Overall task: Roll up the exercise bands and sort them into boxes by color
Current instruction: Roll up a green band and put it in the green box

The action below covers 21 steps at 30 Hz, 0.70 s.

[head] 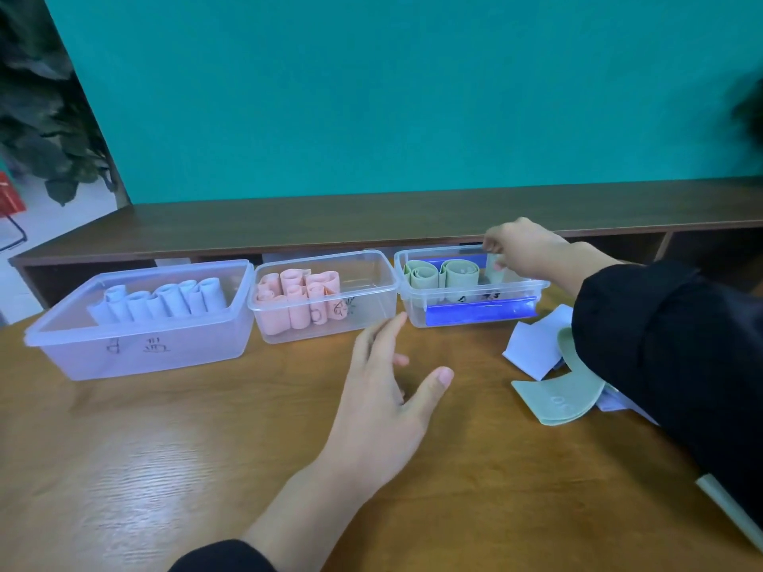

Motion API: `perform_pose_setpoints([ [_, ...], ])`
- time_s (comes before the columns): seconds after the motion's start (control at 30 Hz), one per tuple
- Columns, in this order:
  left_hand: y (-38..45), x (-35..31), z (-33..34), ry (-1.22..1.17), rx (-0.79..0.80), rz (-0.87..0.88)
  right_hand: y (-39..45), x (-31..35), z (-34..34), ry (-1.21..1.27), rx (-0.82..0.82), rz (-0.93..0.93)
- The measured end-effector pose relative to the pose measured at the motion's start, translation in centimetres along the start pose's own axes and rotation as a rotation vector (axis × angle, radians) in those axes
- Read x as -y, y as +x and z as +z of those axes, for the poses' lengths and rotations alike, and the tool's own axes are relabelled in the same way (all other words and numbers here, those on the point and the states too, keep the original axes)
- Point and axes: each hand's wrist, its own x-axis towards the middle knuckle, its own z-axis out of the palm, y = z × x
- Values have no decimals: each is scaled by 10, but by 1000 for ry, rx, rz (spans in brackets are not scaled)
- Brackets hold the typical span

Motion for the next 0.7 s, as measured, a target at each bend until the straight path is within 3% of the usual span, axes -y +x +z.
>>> perform_pose_setpoints([
  [0.33, 0, 3, 1, 6, -5, 5, -3, -4, -6, -29, 17, -34],
  [0.7, 2, 4, -4, 13, 6, -92, -60, -4, -38, 161, -187, -62],
])
